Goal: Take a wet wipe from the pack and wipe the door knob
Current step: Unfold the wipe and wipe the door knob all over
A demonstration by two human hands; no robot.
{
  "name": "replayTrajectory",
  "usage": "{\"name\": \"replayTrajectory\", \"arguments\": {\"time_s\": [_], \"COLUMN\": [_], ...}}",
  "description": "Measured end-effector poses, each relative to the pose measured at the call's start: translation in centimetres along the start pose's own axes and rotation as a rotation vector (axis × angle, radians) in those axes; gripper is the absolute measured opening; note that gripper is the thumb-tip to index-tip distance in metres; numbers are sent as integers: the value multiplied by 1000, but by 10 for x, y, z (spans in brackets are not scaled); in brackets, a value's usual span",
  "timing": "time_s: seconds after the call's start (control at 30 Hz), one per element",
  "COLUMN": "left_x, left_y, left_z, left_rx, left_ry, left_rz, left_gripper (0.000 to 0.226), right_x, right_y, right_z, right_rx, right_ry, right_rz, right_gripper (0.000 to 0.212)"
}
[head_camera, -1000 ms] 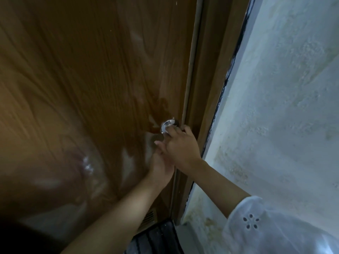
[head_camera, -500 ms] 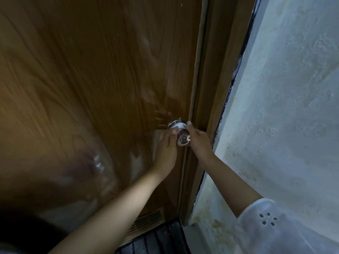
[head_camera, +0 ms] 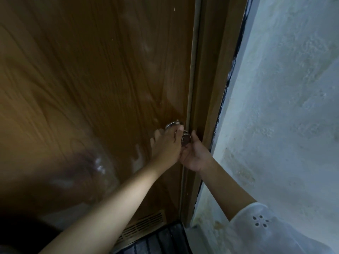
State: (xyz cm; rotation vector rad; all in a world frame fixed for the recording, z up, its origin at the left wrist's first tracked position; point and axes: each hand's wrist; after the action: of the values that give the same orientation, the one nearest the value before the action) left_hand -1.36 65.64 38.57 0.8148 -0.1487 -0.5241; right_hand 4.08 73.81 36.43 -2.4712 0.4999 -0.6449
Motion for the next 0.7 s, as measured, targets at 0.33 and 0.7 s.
{"name": "replayTrajectory", "arguments": {"time_s": [0.33,0.7], "left_x": [14,16], "left_y": [-33,-37], "left_z": [-13,-7], "left_rx": [316,699], "left_ry": [-51,13], "left_rz": [-72,-21], "left_gripper": [33,17], "right_x": [-3,19], "right_y": [5,0], "right_z": [-15,-8], "right_rx": [1078,1964], "right_ry": [100,-23], "right_rz": [700,1286], "right_gripper": [29,19]}}
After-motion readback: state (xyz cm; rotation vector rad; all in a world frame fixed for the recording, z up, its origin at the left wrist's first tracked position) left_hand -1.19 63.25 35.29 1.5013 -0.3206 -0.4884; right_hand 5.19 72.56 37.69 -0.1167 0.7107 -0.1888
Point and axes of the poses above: each hand's wrist, its own x-axis away from the middle knuckle, its own z-axis out of the back of the hand, y = z × x, and after that the axes turned 11 degrees about z, right-handed
